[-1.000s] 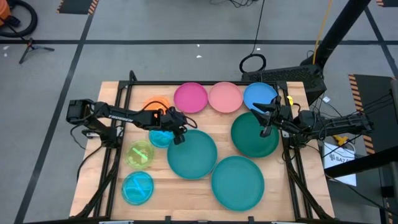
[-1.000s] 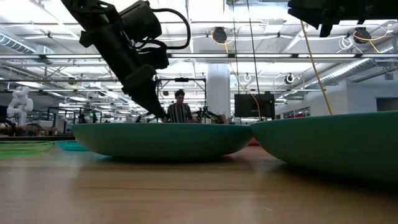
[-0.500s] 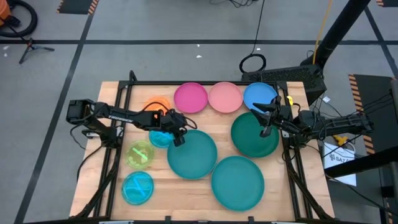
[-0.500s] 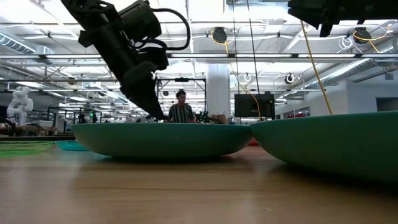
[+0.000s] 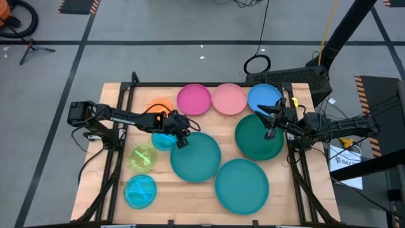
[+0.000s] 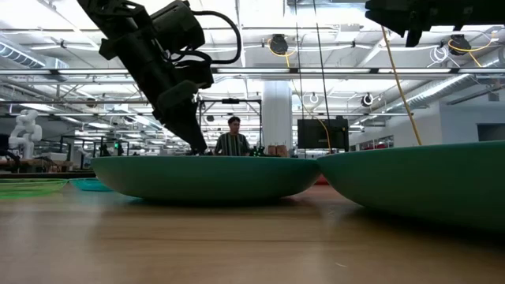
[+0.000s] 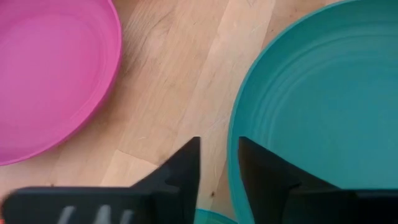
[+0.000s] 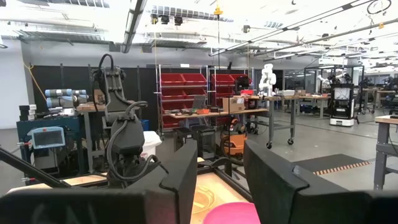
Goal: Stack plastic plates
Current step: Stack the top dark blue plate on top of the green plate
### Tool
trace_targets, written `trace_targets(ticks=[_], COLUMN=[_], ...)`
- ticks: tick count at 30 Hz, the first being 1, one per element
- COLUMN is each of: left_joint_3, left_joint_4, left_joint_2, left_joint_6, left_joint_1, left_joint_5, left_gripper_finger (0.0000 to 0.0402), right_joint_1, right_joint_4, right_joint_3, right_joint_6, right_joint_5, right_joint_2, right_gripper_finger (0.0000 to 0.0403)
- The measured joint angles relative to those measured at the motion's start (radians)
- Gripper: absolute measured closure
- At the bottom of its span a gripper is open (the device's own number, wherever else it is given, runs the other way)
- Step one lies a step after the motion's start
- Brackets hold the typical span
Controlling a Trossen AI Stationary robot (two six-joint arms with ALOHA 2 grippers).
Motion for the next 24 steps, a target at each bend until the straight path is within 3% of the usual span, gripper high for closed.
trace_targets(ticks=[4,13,18,24], left_joint_3=[0.0,0.0,0.0,0.0], left_joint_4=[0.0,0.023,0.022,0.019], left_joint_2=[0.0,0.0,0.0,0.0], left_joint_6=[-0.002,-0.035,-0.036,-0.041], left_joint_1=[0.001,0.009,0.015,0.021], left_joint_5=[0.001,0.003,0.008,0.008], left_gripper_finger=[0.0389,0.0386,0.0344,0.0249], right_joint_1=[0.0,0.0,0.0,0.0], right_joint_4=[0.0,0.0,0.0,0.0], right_joint_3=[0.0,0.0,0.0,0.0], right_joint_6=[0.0,0.0,0.0,0.0], right_joint_5=[0.0,0.0,0.0,0.0], right_joint_2=[0.0,0.0,0.0,0.0], right_gripper_finger=[0.028,0.028,0.028,0.028])
